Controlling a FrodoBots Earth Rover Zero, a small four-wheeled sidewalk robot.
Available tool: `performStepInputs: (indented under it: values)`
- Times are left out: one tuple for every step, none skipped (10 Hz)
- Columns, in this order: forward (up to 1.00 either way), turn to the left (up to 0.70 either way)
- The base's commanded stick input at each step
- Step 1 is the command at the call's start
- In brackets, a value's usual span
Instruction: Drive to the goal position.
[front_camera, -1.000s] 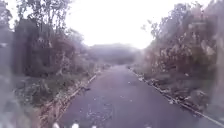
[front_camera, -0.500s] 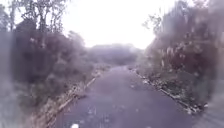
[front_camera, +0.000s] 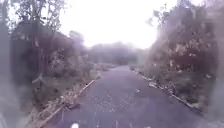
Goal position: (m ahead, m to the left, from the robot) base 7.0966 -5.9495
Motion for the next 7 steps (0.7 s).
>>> performStepInputs:
  values:
    - [0.85, 0.0]
    - [0.85, 0.0]
    - [0.85, 0.0]
    - [0.85, 0.0]
    - [0.85, 0.0]
    - [0.85, 0.0]
    - [0.85, -0.03]
